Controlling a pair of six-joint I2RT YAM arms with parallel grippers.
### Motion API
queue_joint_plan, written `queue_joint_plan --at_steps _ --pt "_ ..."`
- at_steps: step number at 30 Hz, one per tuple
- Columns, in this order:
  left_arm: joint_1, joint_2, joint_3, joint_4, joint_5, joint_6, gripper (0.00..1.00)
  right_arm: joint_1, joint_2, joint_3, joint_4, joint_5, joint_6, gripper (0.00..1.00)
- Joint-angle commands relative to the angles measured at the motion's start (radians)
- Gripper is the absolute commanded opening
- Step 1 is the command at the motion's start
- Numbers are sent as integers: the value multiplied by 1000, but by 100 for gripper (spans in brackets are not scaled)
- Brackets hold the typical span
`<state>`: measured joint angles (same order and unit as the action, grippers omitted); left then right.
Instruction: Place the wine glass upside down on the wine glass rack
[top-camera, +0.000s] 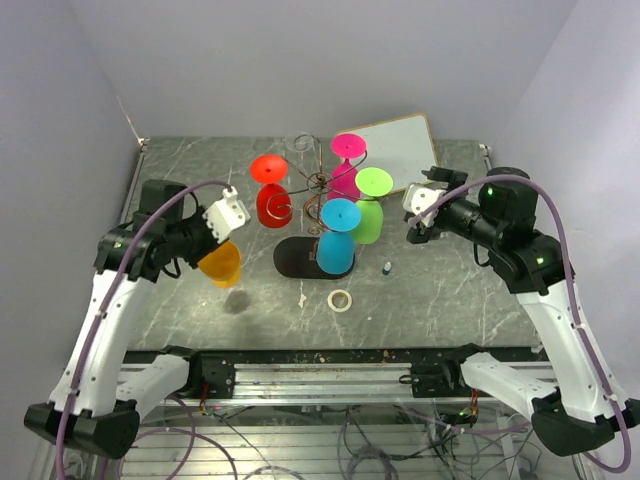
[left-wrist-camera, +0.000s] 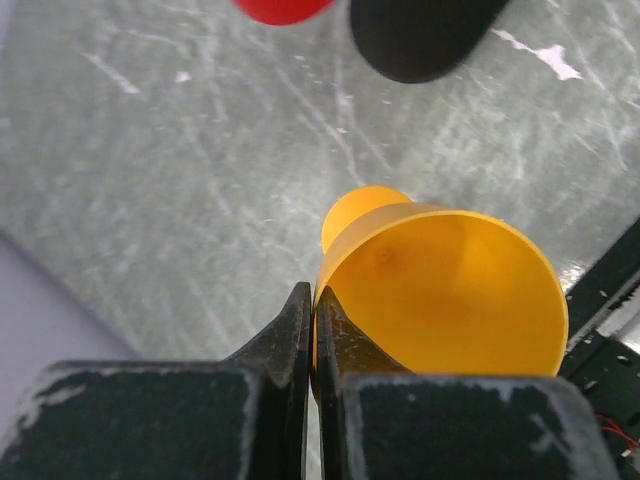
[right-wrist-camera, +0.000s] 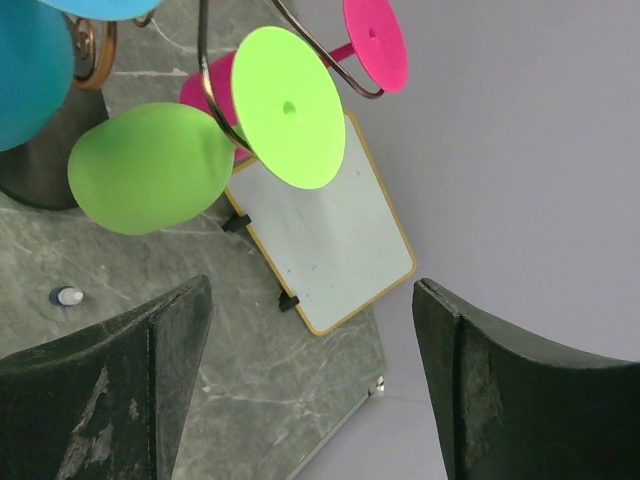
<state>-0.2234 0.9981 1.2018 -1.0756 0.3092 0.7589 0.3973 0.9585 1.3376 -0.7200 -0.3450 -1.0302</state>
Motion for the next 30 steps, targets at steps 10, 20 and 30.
queue_joint_plan --at_steps 10,20,30 --pt "-6 -47 315 181 -384 -356 7 -47 40 82 175 13 336 83" --pt "-5 -68 449 498 -331 -533 7 -61 109 148 306 -164 675 81" --pt "-5 74 664 627 -18 -867 7 -53 285 263 505 -371 1042 78"
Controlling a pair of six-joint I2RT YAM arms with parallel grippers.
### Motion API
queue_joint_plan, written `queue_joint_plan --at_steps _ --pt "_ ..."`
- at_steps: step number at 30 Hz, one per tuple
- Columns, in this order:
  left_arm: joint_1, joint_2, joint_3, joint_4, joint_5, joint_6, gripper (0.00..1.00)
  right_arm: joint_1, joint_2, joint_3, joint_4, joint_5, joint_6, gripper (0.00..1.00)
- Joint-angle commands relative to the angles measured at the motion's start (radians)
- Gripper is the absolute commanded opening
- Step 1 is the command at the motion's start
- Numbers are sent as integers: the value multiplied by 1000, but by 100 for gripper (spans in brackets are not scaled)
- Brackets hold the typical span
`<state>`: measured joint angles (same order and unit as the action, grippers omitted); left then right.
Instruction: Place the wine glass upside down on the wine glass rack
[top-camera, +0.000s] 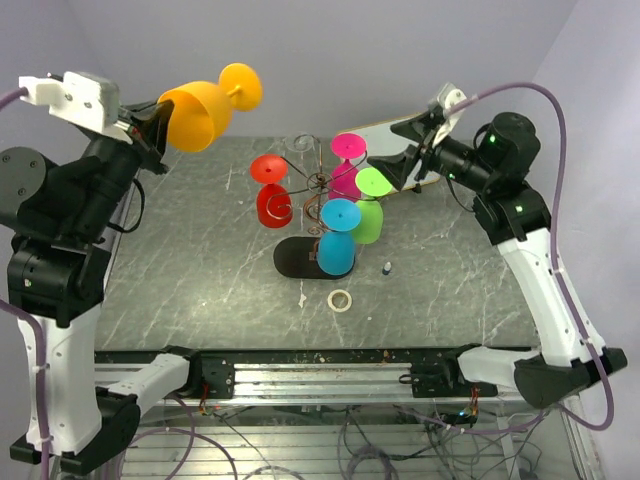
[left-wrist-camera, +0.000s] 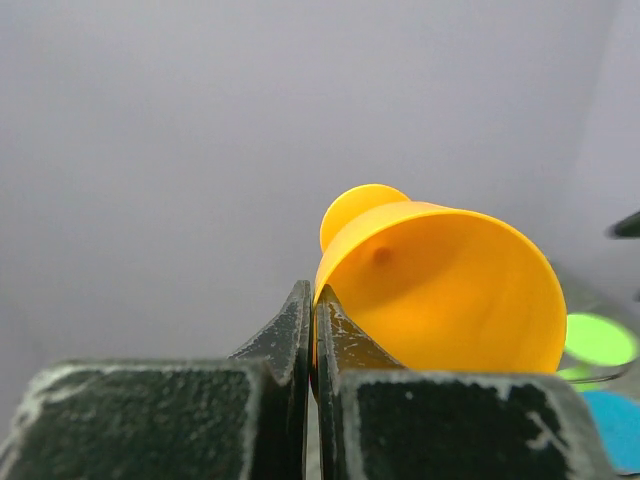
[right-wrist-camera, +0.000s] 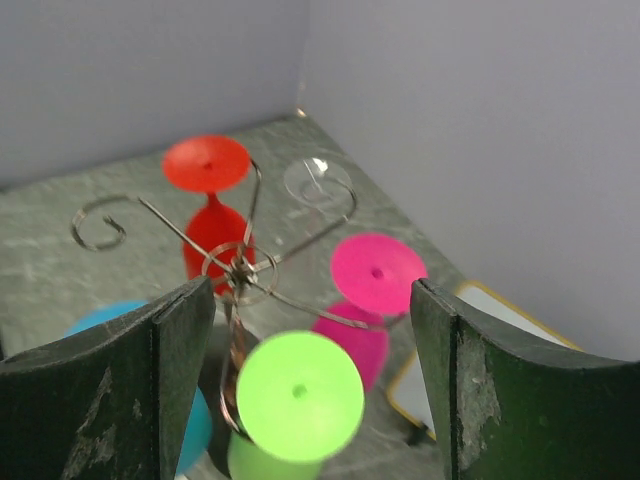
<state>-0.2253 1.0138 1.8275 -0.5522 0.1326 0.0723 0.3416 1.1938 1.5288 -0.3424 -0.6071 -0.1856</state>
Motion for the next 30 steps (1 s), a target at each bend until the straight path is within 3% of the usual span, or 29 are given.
queue_joint_plan --at_steps 1,6,15,30 --pt "-3 68 42 122 184 -208 7 5 66 77 153 -118 237 78" --pt "-3 100 24 204 299 -324 7 26 131 82 283 -191 417 76" --pt "-4 104 -74 283 397 -407 7 66 196 105 383 -201 570 68" --pt "-5 99 -122 275 416 -367 7 171 306 238 286 -89 596 49"
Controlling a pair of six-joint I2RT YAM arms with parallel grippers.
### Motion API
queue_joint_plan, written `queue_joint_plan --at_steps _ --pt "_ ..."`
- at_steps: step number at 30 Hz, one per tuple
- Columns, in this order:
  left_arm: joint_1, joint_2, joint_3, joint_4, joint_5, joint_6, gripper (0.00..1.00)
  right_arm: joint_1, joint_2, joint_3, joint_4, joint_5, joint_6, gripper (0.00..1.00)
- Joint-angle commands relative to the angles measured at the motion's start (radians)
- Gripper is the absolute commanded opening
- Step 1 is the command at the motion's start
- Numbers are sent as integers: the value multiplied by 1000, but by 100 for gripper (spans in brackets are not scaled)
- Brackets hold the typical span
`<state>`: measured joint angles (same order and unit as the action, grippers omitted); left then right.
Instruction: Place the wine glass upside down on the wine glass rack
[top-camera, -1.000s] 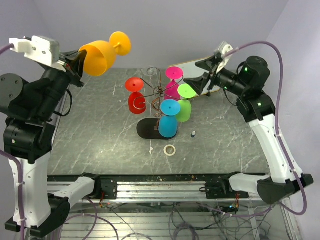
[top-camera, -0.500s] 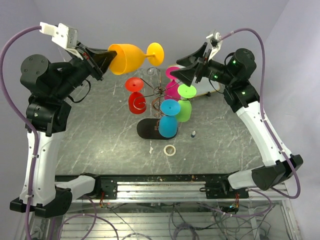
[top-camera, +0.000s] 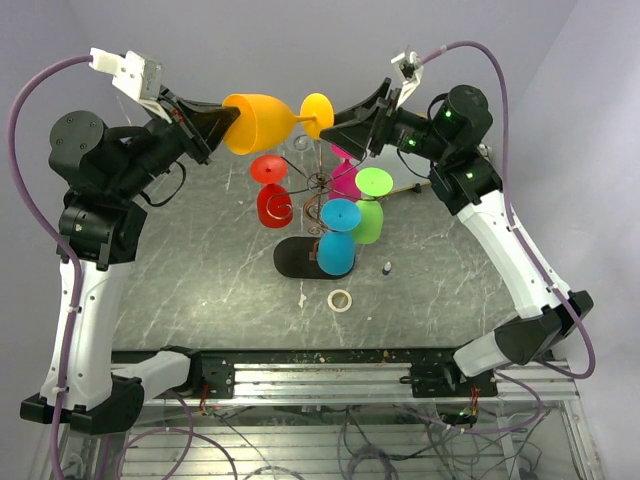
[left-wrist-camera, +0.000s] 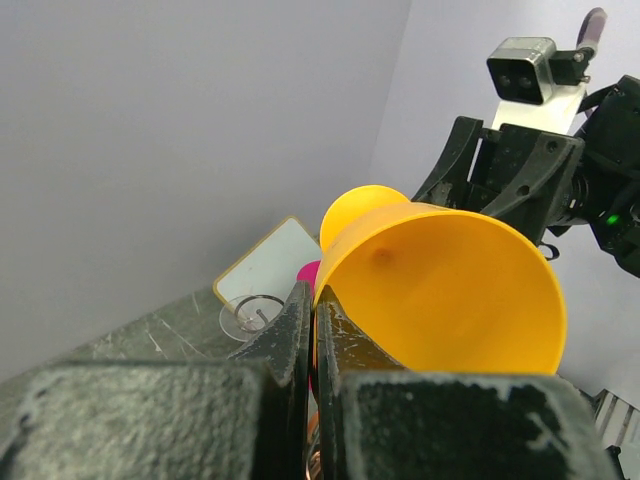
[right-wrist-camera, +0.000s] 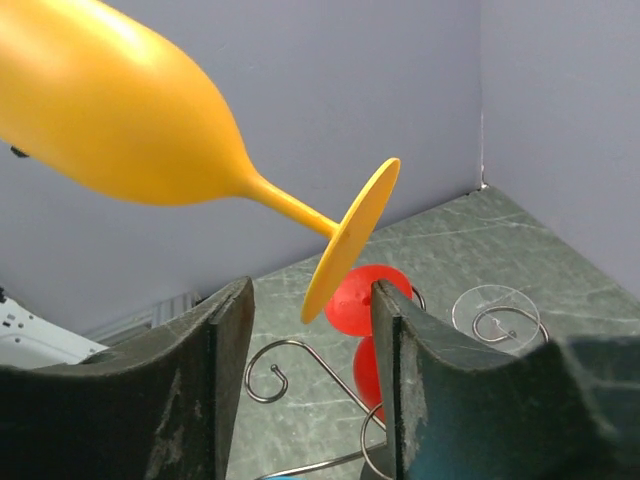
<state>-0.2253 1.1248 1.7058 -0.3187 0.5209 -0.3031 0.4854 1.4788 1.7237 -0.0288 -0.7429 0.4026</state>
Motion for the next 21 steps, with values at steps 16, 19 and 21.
queue_joint_plan --at_steps 16,19,21 --pt "-7 -27 -34 37 48 61 8 51 60 88 -85 146 24 0" --pt "-8 -35 -39 33 63 49 15 50 53 90 -109 199 -3 0" --pt "-8 -48 -53 38 69 57 23 49 52 101 -132 227 -28 0"
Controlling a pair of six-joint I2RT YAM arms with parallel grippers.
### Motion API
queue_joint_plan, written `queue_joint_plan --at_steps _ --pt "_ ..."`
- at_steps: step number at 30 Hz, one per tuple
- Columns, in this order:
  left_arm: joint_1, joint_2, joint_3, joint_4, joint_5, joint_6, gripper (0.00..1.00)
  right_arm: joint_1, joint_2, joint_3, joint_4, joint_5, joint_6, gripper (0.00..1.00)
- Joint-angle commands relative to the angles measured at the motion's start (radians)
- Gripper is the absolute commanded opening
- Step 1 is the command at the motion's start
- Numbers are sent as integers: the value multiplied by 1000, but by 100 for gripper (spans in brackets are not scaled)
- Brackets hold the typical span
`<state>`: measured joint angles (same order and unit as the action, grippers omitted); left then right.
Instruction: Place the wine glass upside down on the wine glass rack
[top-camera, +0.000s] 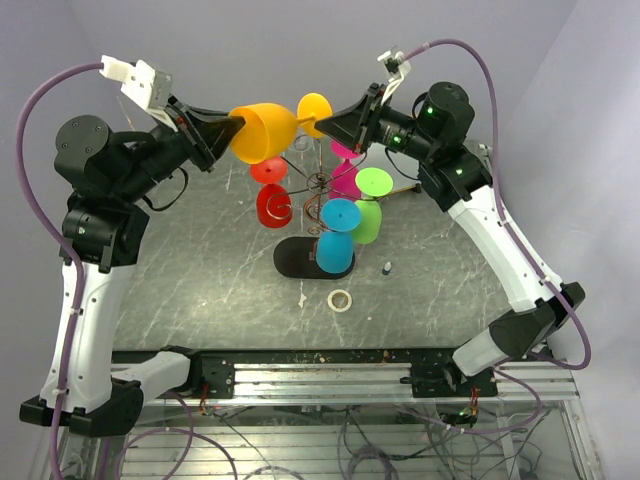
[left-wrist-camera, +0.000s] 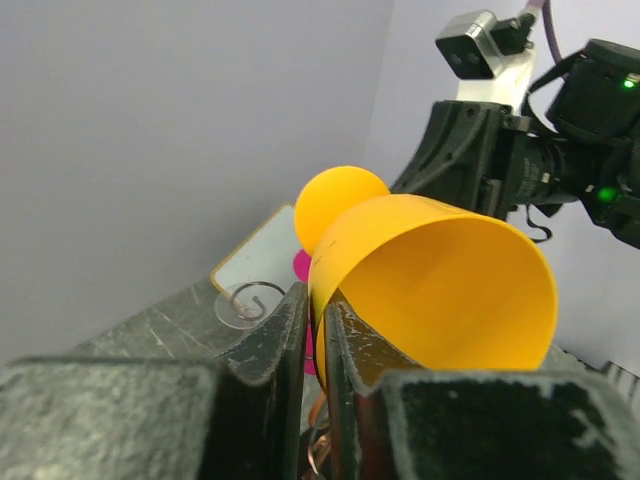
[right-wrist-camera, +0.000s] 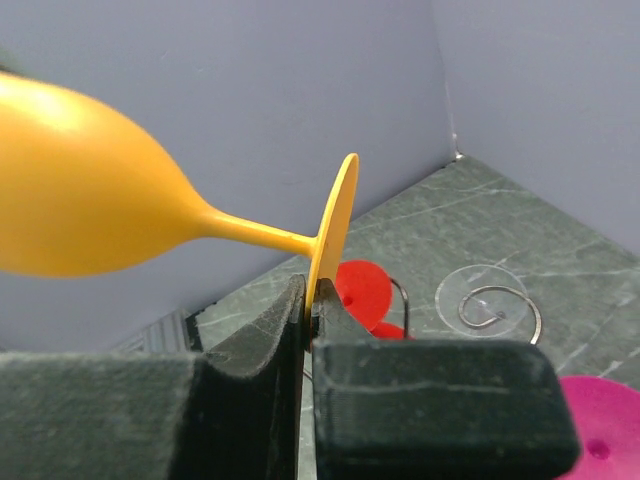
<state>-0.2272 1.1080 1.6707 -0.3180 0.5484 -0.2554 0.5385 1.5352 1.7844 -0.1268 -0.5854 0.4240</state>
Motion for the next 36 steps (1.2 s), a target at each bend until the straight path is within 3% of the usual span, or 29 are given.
queue_joint_plan --at_steps 1,7,13,20,24,29,36 --pt "-6 -35 -26 37 42 14 26 -7 -10 36 -36 81 -58 0" --pt "-5 -78 -49 -8 40 60 52 -26 -40 13 -54 152 -155 0" --pt "-5 -120 -47 -104 -34 168 67 -36 -82 -18 -63 193 -292 0" --pt "-4 -171 -49 -168 -198 263 78 -37 -124 -33 -97 196 -400 0" --pt "8 -197 -52 -195 -389 306 86 -37 -146 -39 -148 95 -521 0" --pt "25 -223 -67 -226 -529 364 98 -21 -161 -30 -260 -11 -705 0" --pt "48 -237 -148 -225 -548 384 99 87 -212 -94 -371 -24 -921 0"
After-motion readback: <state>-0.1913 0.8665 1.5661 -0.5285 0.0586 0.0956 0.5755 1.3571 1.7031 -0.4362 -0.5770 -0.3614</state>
